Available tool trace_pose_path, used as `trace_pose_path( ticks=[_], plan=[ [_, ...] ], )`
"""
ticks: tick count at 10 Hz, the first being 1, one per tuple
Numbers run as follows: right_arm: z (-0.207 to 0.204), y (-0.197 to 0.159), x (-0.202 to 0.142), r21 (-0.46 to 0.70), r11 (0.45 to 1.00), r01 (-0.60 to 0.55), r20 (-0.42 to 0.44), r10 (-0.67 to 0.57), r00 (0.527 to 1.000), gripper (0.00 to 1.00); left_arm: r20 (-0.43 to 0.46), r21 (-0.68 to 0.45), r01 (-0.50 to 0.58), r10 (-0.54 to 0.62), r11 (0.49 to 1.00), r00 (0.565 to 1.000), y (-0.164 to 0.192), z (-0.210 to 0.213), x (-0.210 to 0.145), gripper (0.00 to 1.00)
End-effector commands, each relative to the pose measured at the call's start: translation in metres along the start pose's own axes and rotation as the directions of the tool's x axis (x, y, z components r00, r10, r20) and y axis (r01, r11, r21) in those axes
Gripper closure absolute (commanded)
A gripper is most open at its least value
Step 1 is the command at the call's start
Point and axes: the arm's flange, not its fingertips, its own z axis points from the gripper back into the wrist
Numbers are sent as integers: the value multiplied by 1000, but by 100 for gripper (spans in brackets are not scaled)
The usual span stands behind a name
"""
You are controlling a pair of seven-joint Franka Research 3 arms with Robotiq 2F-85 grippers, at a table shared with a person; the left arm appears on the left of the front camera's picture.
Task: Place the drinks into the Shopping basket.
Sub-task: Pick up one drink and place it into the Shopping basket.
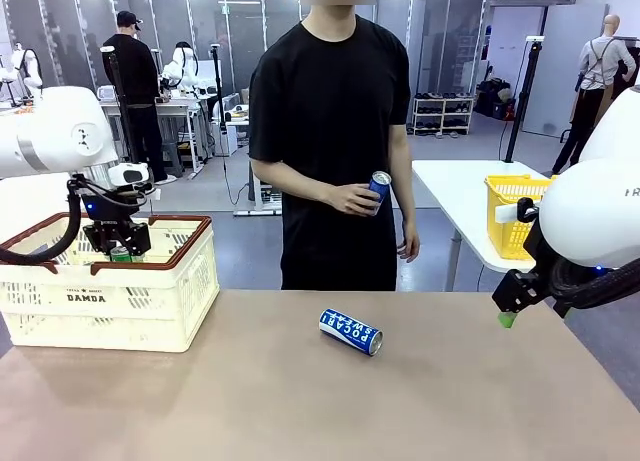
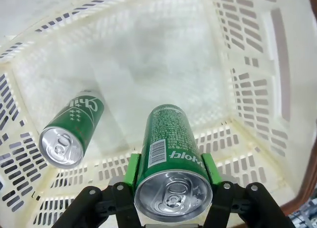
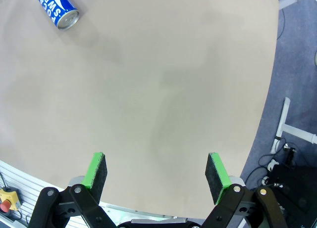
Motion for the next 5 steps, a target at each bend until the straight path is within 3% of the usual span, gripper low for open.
trace_pose_path(
  ticks=[1, 5],
  plan=[
    [1, -2, 1, -1, 1000, -18, -4, 18, 1000, 0, 34, 33, -35, 33, 999, 999, -5, -10, -4, 42],
    [1, -2, 1, -1, 1000, -18, -4, 18, 1000, 0, 55, 47, -41, 39, 998, 998, -8, -32, -4, 42]
  ],
)
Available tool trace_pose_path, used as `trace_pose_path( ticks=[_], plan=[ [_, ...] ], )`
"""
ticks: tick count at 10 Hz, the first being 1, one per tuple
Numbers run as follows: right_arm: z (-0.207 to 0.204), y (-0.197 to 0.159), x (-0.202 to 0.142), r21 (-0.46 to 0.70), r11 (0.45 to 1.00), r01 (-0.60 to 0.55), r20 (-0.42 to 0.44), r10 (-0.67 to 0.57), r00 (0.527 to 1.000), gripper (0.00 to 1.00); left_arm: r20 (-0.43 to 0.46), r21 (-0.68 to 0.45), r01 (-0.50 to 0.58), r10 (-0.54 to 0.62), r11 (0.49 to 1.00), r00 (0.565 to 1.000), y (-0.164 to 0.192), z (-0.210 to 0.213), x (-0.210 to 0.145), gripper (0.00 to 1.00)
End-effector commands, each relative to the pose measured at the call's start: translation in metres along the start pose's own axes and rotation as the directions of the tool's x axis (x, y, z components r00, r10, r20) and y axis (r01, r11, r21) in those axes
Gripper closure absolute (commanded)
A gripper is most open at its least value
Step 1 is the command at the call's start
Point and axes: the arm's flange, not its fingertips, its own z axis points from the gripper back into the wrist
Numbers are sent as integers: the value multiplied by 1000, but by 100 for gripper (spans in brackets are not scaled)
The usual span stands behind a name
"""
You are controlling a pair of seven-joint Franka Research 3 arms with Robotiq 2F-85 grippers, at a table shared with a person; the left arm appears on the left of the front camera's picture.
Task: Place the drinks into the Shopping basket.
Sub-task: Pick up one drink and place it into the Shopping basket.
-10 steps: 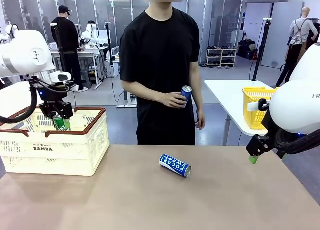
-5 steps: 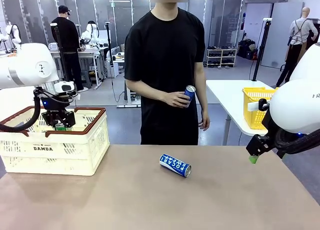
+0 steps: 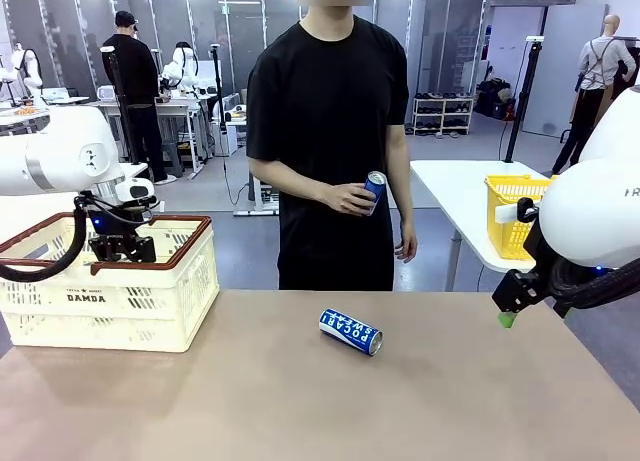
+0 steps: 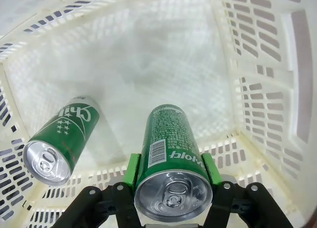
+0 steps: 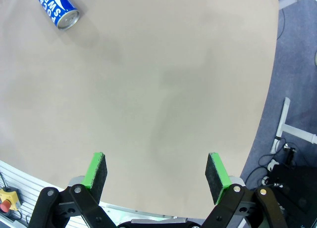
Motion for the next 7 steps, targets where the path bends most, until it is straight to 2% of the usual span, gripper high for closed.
trace_pose_path(
  ticks=[1, 7],
  plan=[
    [1, -2, 1, -1, 1000, -18, -4, 18, 1000, 0, 25, 61, -33, 32, 998, 999, -5, -4, -5, 42],
    [1, -2, 1, -1, 1000, -18, -4, 18, 1000, 0, -11, 63, -32, 33, 997, 999, -2, -20, -1, 42]
  ],
)
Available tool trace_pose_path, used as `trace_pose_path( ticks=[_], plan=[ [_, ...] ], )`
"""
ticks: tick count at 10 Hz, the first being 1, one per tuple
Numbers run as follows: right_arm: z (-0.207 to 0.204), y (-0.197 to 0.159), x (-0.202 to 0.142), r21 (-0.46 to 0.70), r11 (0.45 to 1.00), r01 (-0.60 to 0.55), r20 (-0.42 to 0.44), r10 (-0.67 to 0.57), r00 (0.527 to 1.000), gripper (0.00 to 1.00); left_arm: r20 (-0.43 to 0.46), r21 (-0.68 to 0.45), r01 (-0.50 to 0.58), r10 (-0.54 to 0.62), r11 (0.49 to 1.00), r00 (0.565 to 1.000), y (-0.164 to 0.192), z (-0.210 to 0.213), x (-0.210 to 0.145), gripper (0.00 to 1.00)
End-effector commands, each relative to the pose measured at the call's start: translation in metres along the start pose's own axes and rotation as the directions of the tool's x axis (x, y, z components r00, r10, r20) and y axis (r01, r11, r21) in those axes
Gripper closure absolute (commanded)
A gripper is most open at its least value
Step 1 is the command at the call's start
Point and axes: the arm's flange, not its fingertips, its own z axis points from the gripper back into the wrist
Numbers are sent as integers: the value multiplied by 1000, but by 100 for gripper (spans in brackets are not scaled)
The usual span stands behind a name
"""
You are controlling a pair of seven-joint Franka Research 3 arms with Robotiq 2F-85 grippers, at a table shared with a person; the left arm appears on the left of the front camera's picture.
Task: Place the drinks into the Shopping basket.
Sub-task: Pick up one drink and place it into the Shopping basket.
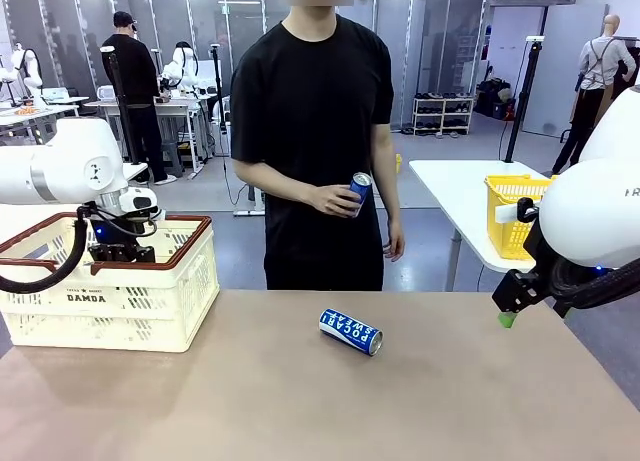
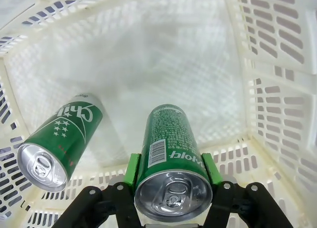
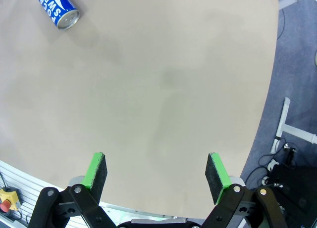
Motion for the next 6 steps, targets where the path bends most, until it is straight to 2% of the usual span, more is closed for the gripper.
trace_pose_path(
  ticks=[1, 5, 6],
  plan=[
    [1, -2, 1, -1, 1000, -18, -4, 18, 1000, 0, 1, 29, -20, 20, 999, 1000, -2, -5, 2, 42],
    [1, -2, 1, -1, 1000, -18, -4, 18, 1000, 0, 8, 37, -29, 29, 999, 1000, -5, -10, -1, 42],
    [1, -2, 1, -1, 1000, -18, -4, 18, 1000, 0, 12, 31, -29, 29, 999, 1000, -6, -9, -3, 39]
  ],
)
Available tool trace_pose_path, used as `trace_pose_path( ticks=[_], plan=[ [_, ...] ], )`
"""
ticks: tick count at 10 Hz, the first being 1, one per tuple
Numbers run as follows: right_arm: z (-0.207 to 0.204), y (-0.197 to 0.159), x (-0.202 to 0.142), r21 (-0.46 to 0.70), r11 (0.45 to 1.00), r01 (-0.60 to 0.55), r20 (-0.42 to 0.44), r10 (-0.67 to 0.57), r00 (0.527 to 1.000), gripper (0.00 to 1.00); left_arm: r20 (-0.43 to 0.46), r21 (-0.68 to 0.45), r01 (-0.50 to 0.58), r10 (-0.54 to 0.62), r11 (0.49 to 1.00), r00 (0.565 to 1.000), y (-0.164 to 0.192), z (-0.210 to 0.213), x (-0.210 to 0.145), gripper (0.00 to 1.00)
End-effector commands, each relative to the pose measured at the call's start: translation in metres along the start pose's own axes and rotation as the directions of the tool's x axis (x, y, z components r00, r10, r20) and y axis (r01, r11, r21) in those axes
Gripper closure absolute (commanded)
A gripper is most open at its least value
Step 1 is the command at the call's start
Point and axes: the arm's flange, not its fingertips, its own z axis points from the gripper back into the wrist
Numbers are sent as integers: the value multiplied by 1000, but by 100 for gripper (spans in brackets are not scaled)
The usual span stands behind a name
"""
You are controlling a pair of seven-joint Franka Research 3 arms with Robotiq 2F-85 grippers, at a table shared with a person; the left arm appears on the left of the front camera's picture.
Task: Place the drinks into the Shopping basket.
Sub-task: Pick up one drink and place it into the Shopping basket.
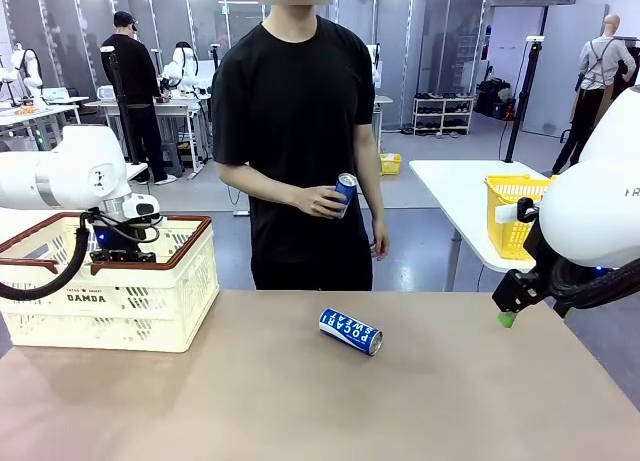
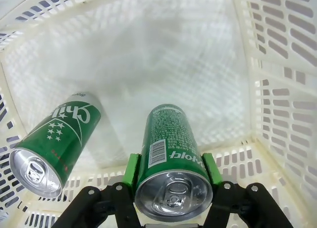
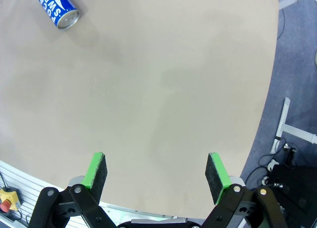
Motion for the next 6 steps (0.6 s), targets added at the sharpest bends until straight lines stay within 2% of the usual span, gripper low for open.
trace_pose_path(
  ticks=[1, 2, 3, 4, 6],
  plan=[
    [1, -2, 1, -1, 1000, -18, -4, 18, 1000, 0, 32, 17, -21, 21, 1000, 999, -6, 3, -6, 26],
    [1, -2, 1, -1, 1000, -18, -4, 18, 1000, 0, 32, 23, -19, 18, 1000, 999, -6, 5, -7, 20],
    [1, -2, 1, -1, 1000, -18, -4, 18, 1000, 0, 31, 30, -23, 22, 999, 999, -7, 9, -9, 6],
    [1, -2, 1, -1, 1000, -18, -4, 18, 1000, 0, 30, 44, -23, 22, 999, 999, -7, 13, -10, 0],
    [1, -2, 1, -1, 1000, -18, -4, 18, 1000, 0, 31, 39, -26, 25, 999, 999, -7, 15, -12, 0]
  ],
)
